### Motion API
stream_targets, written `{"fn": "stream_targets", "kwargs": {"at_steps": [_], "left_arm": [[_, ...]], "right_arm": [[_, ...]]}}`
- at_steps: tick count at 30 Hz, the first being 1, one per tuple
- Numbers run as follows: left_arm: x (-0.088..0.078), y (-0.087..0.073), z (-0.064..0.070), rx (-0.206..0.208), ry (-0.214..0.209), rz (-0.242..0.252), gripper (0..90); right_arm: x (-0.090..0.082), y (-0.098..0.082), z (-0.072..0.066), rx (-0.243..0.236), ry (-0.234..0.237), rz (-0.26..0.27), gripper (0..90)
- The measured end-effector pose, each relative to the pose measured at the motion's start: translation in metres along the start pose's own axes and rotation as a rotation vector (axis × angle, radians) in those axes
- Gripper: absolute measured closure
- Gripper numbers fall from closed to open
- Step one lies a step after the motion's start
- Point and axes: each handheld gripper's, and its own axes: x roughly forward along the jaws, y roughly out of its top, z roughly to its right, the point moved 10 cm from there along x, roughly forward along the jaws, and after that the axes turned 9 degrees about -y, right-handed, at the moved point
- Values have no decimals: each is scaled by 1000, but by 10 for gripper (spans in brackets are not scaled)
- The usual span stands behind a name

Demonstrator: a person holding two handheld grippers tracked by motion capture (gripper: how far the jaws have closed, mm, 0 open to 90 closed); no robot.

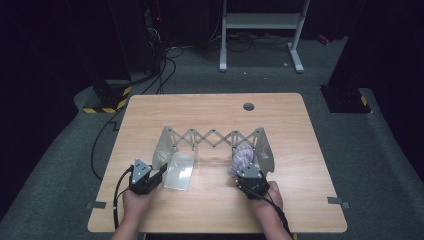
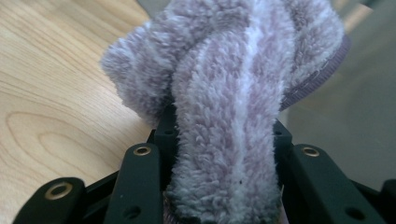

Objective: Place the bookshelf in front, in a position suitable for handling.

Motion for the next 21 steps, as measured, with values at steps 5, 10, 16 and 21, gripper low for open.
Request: {"fn": "stream_targets", "kwargs": {"at_steps": [5, 10, 16, 21], "left_arm": [[-1, 0, -1, -7, 13, 0, 785], [-3, 0, -4, -16, 28, 5, 818], [-3, 0, -3, -15, 19, 5, 839], [-3, -1, -3, -23, 13, 4, 830]], "right_arm": [[-10, -12, 25, 51, -33, 24, 606], [-11, -24, 52, 84, -34, 18, 603], [-15, -47, 62, 80, -24, -19, 602], [-25, -69, 58, 53, 15, -80, 598]]}}
